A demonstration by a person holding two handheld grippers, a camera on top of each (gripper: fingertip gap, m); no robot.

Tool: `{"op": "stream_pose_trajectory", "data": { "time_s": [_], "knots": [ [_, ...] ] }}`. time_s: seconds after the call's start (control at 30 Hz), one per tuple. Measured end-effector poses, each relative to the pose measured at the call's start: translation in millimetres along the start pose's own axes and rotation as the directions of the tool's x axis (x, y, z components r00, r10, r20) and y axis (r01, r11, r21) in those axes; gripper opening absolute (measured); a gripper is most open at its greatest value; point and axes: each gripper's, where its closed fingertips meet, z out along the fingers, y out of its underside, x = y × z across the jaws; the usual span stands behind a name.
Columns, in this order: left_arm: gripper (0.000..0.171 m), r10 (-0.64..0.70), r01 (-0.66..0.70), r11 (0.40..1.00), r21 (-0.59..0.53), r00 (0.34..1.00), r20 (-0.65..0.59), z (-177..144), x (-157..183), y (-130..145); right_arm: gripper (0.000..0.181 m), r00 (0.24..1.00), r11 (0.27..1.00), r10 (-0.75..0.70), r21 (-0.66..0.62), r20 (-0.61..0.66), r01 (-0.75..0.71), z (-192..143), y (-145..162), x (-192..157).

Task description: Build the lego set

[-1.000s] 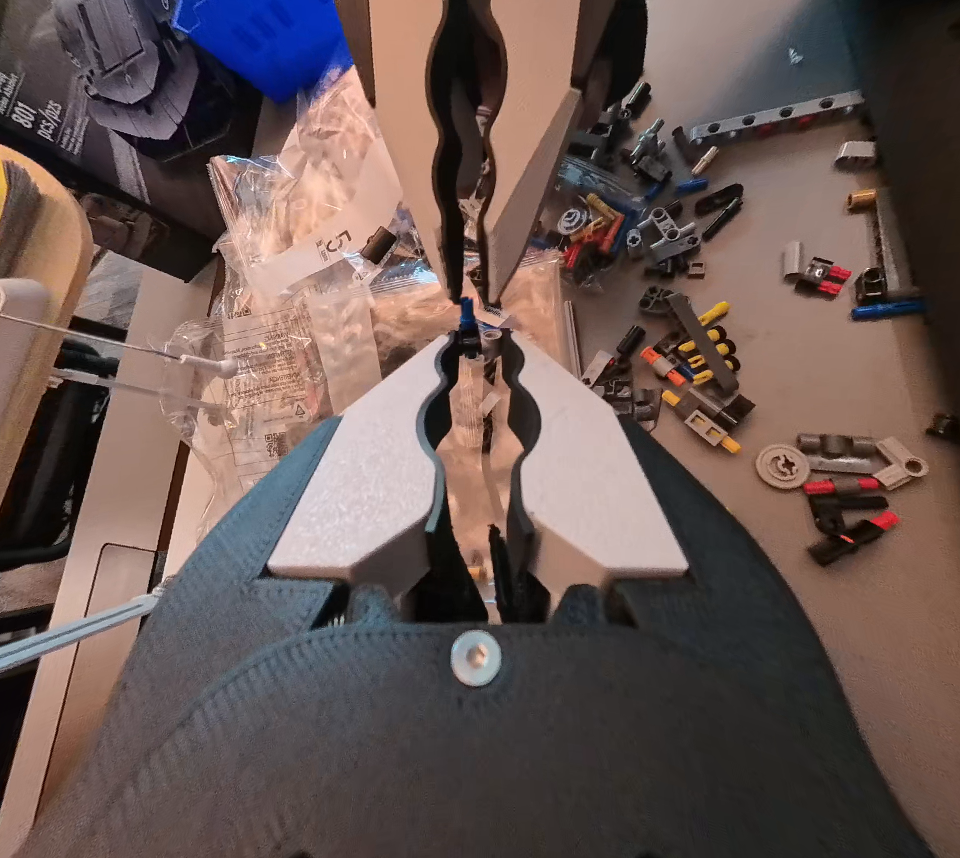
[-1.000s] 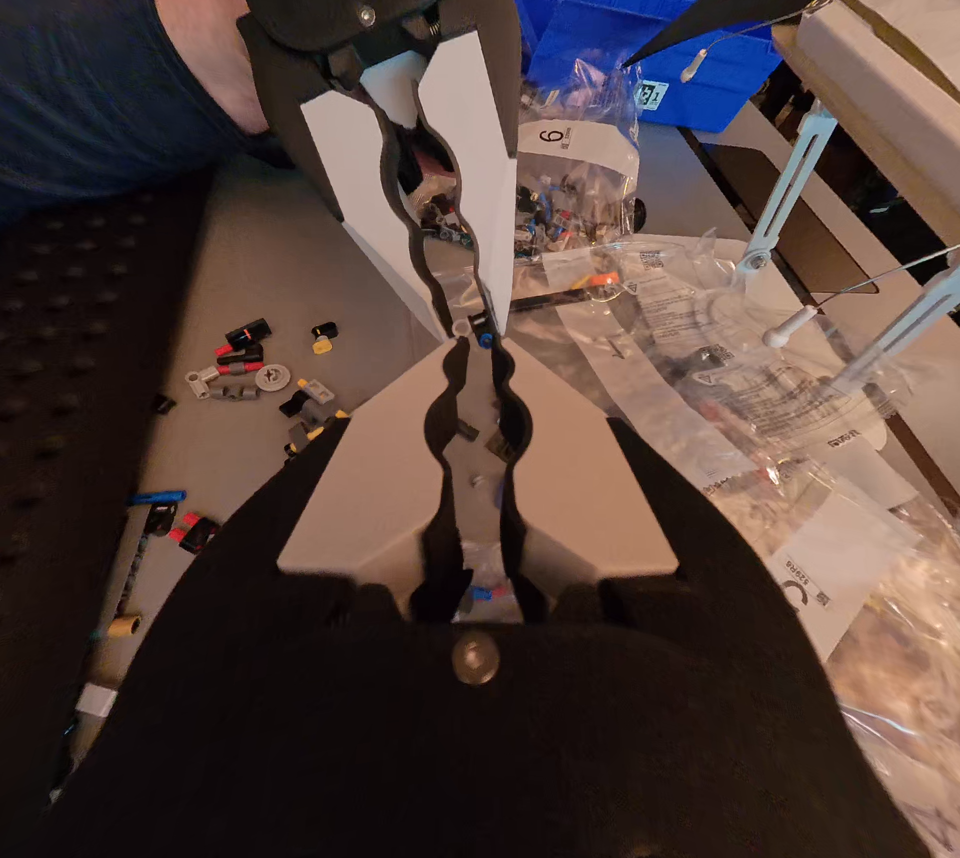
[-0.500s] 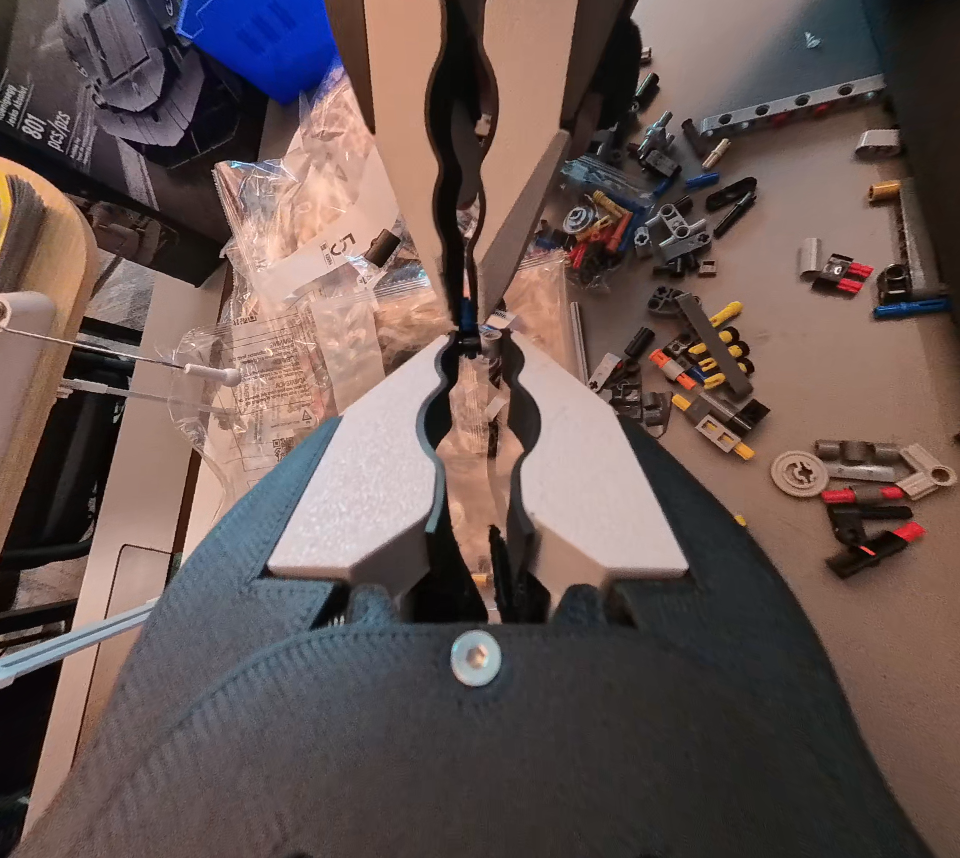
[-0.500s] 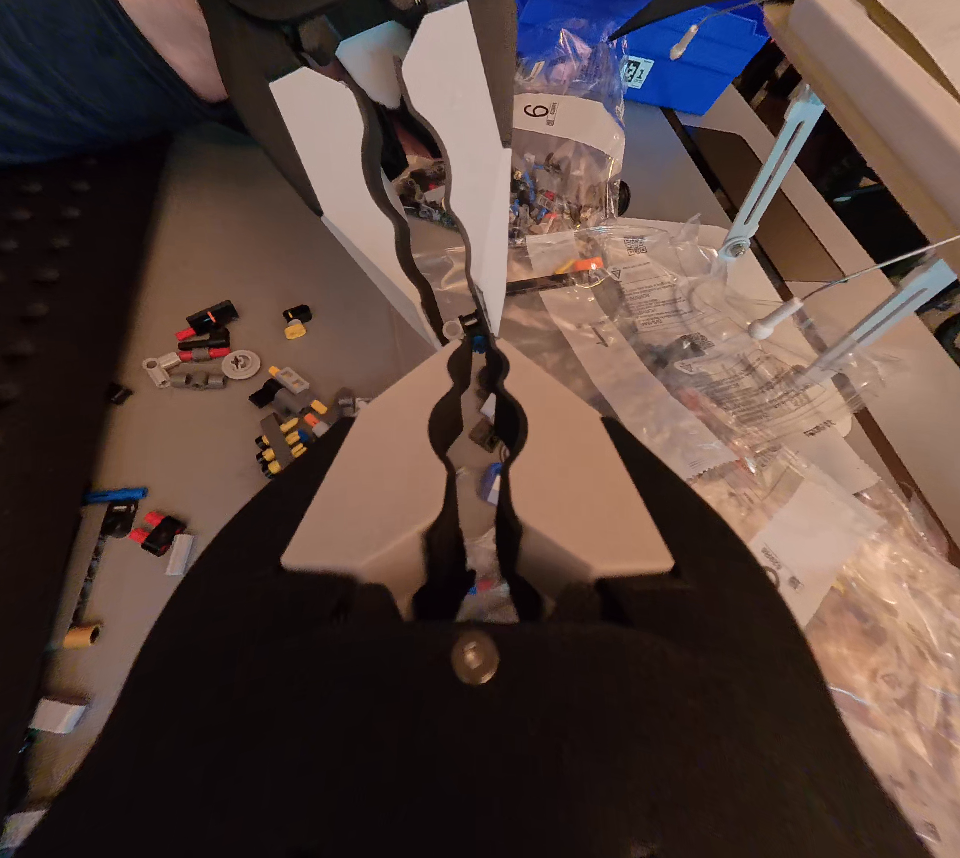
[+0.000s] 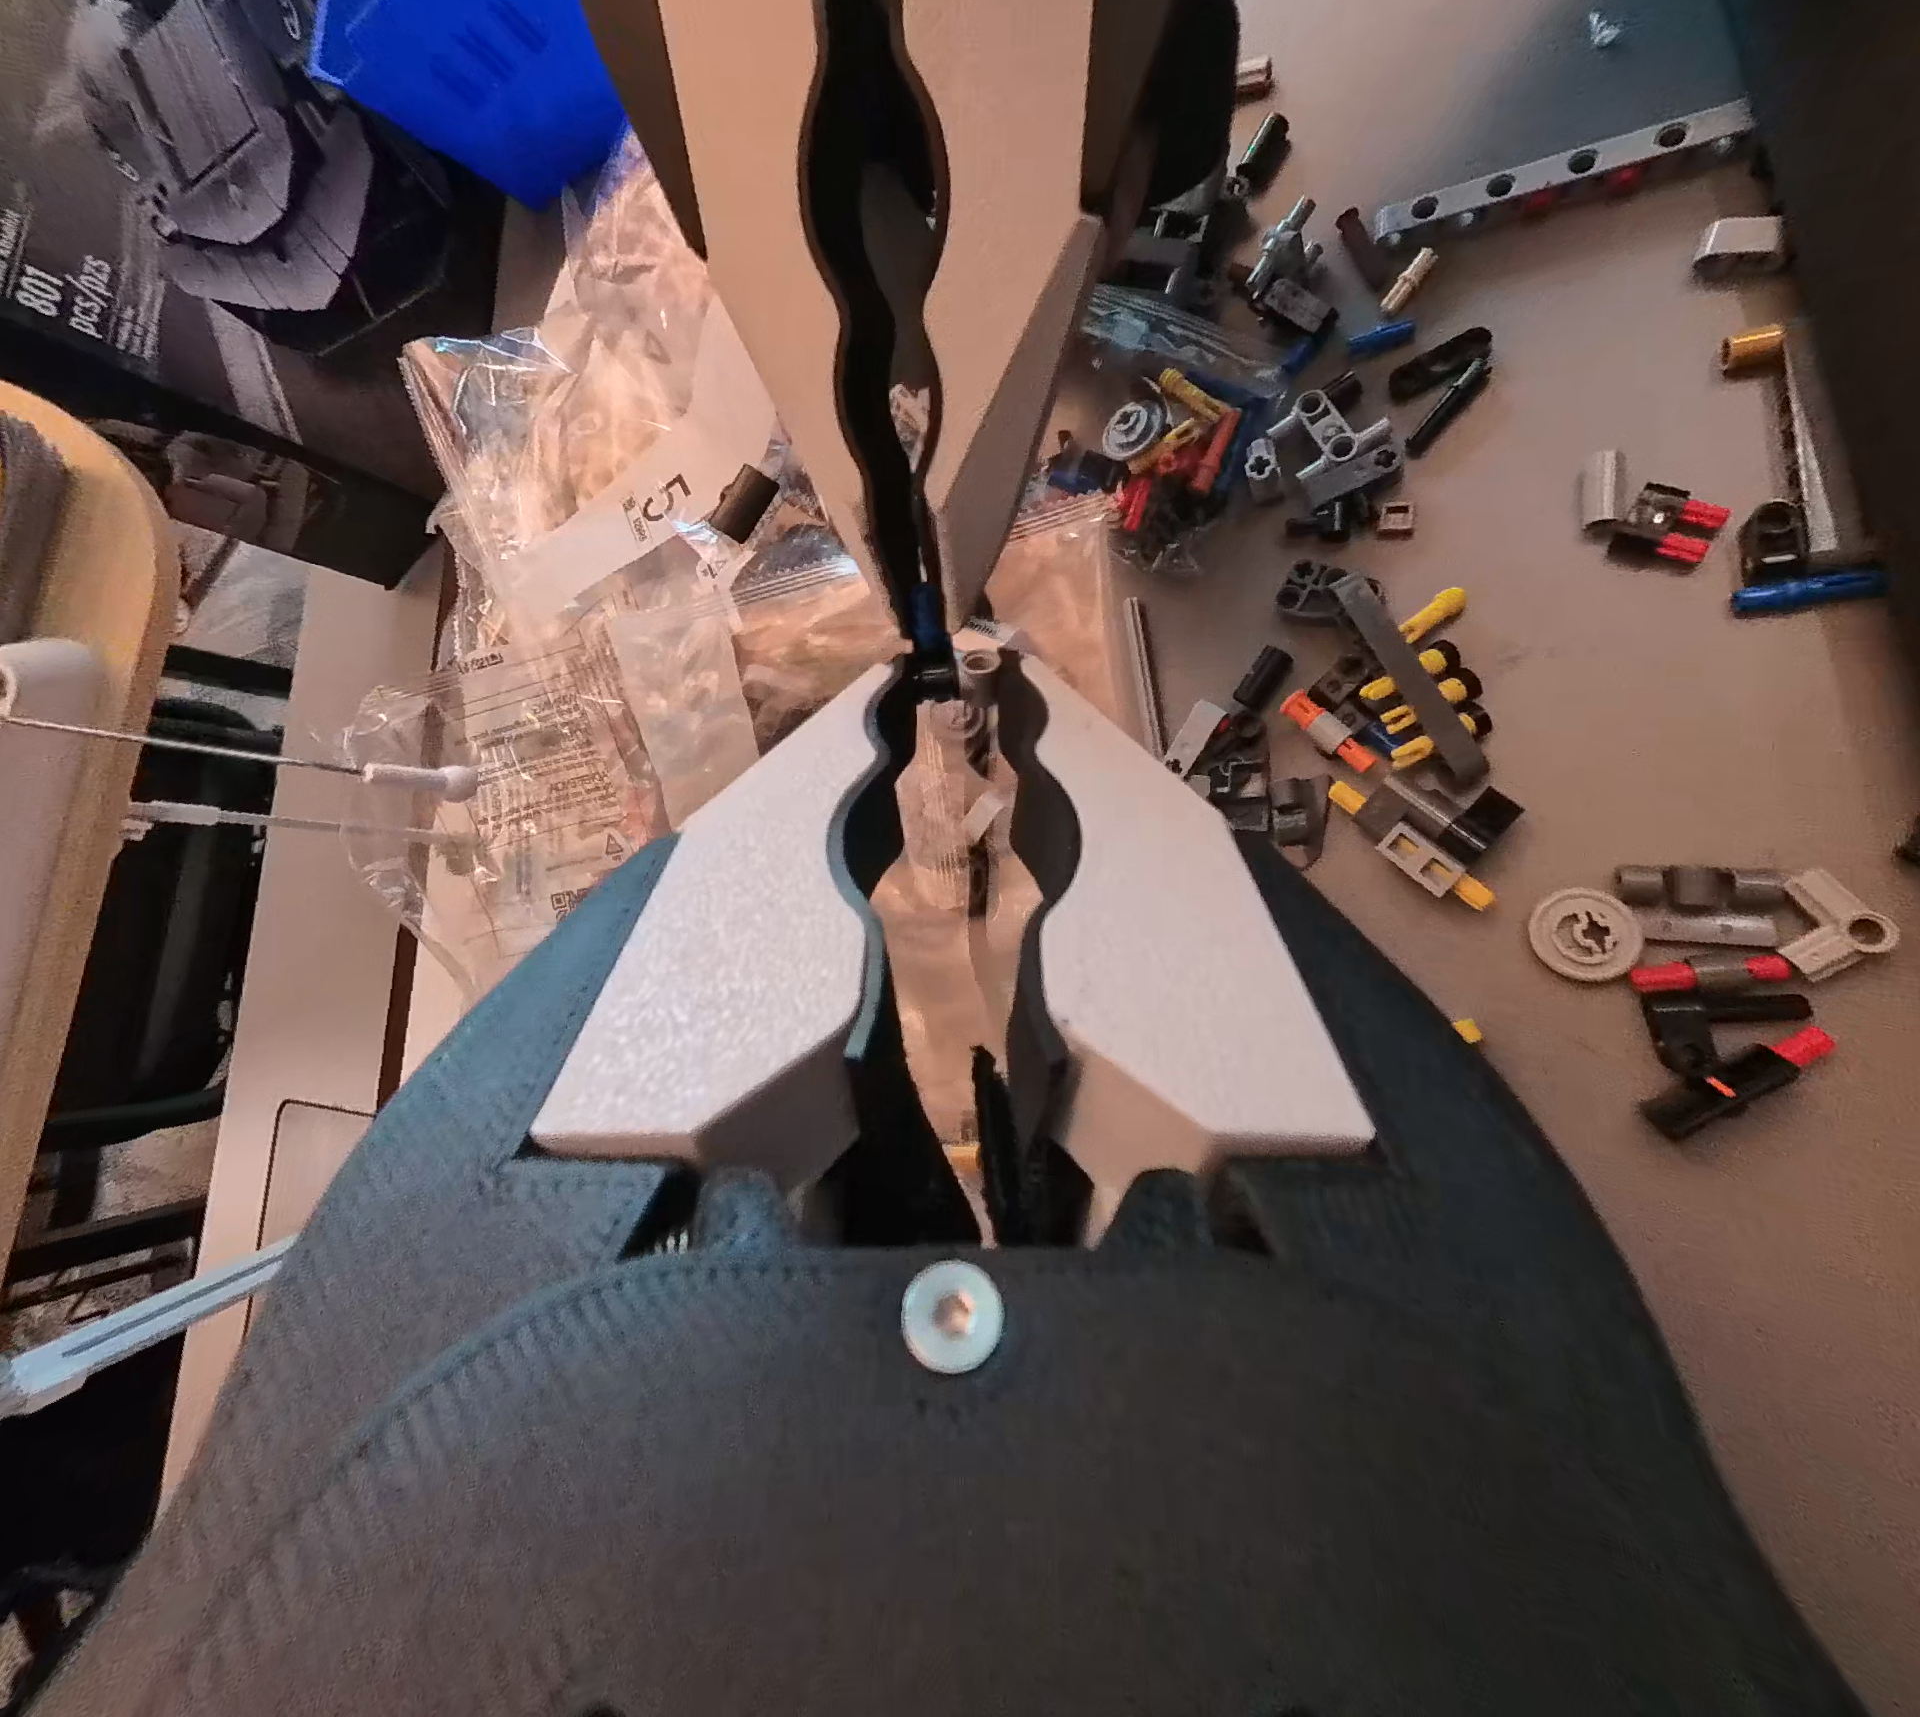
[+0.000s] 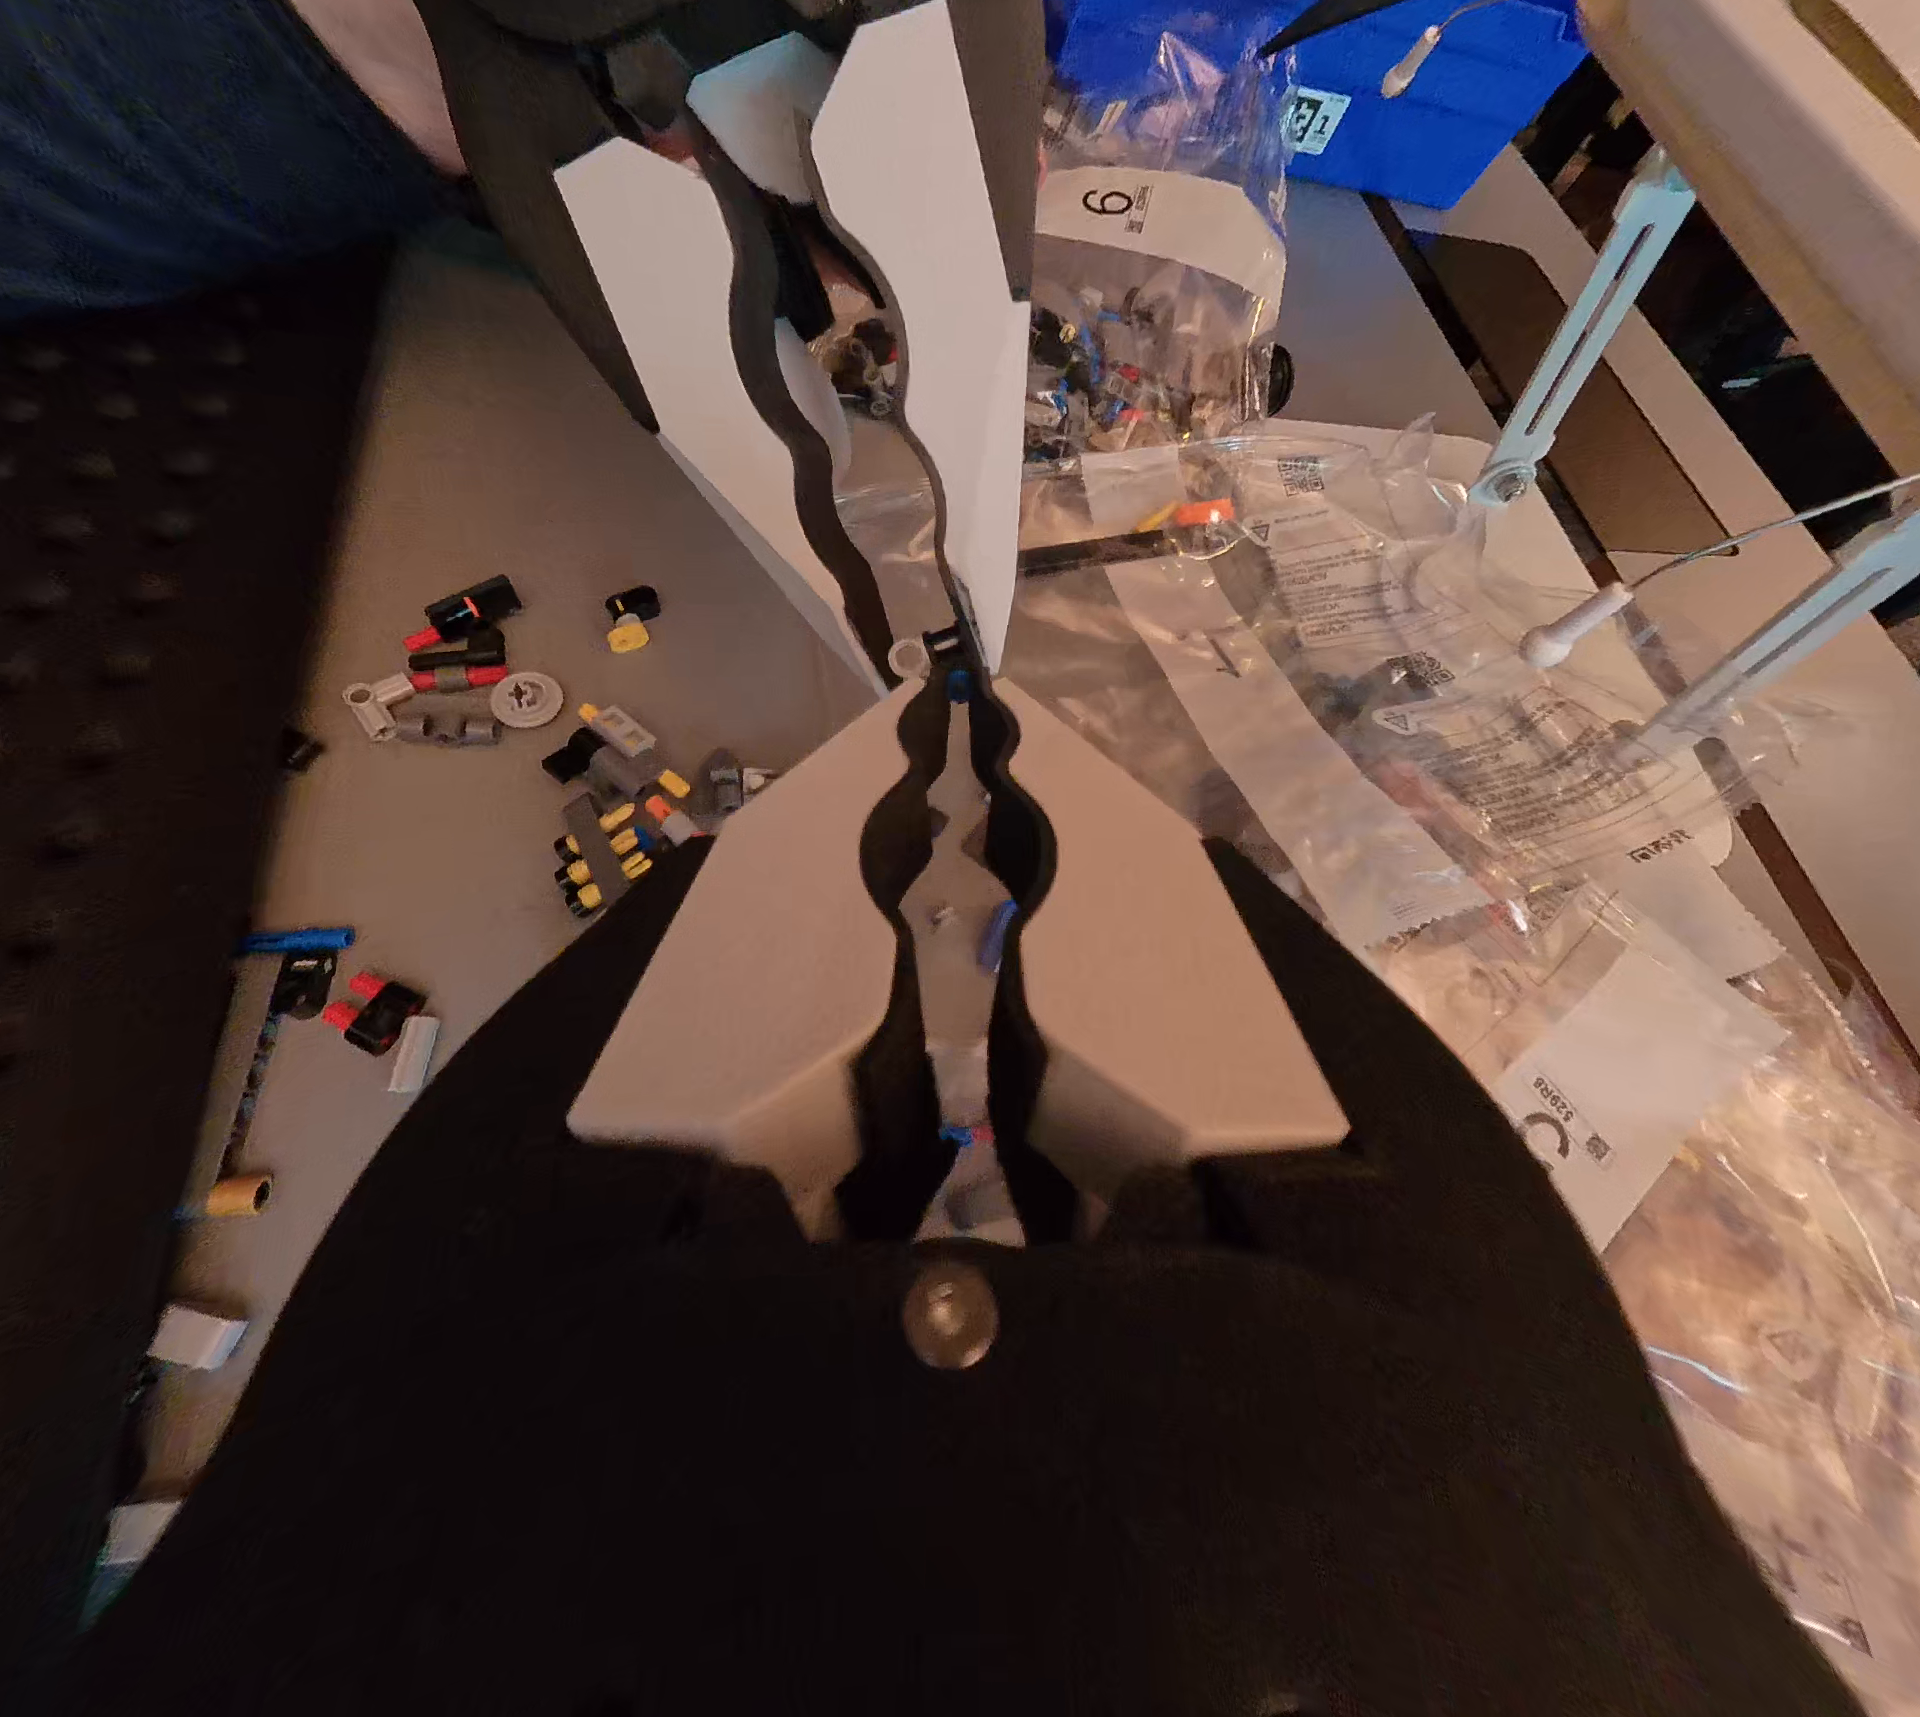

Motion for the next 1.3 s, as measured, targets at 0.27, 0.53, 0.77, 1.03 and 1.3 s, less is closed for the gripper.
{"op": "stream_pose_trajectory", "data": {
  "time_s": [0.27, 0.53, 0.77, 1.03, 1.3],
  "knots": [
    [0.015, -0.011, 0.012, 0.999, 0.053, 1.0, -0.026, -4.6, 2.7, -7.1, 0.001, 0.999, 0.999, 0.006, 0.034, 0.04, -0.007, -5.4, -3.8, -4.9],
    [0.015, -0.015, 0.02, 0.995, 0.095, 0.999, -0.049, -7.7, 7.1, -13.4, 0.001, 0.996, 0.998, 0.018, 0.065, 0.089, -0.024, -11.9, -6.0, -10.6],
    [0.015, -0.046, 0.05, 0.983, 0.178, 0.999, -0.024, -12.3, -0.3, -27.0, 0.001, 0.988, 0.979, 0.086, 0.175, 0.131, -0.108, -21.4, -18.1, -6.8],
    [0.016, -0.035, 0.034, 0.983, 0.178, 0.999, 0.004, -7.5, -1.9, -29.7, 0.001, 0.991, 0.98, 0.07, 0.175, 0.117, -0.09, -21.2, -19.1, -6.8],
    [0.016, -0.013, 0.017, 0.987, 0.158, 1.0, -0.025, -5.4, 6.3, -25.7, 0.001, 0.992, 0.991, 0.02, 0.132, 0.128, -0.037, -21.3, -13.3, -13.9]
  ]
}}
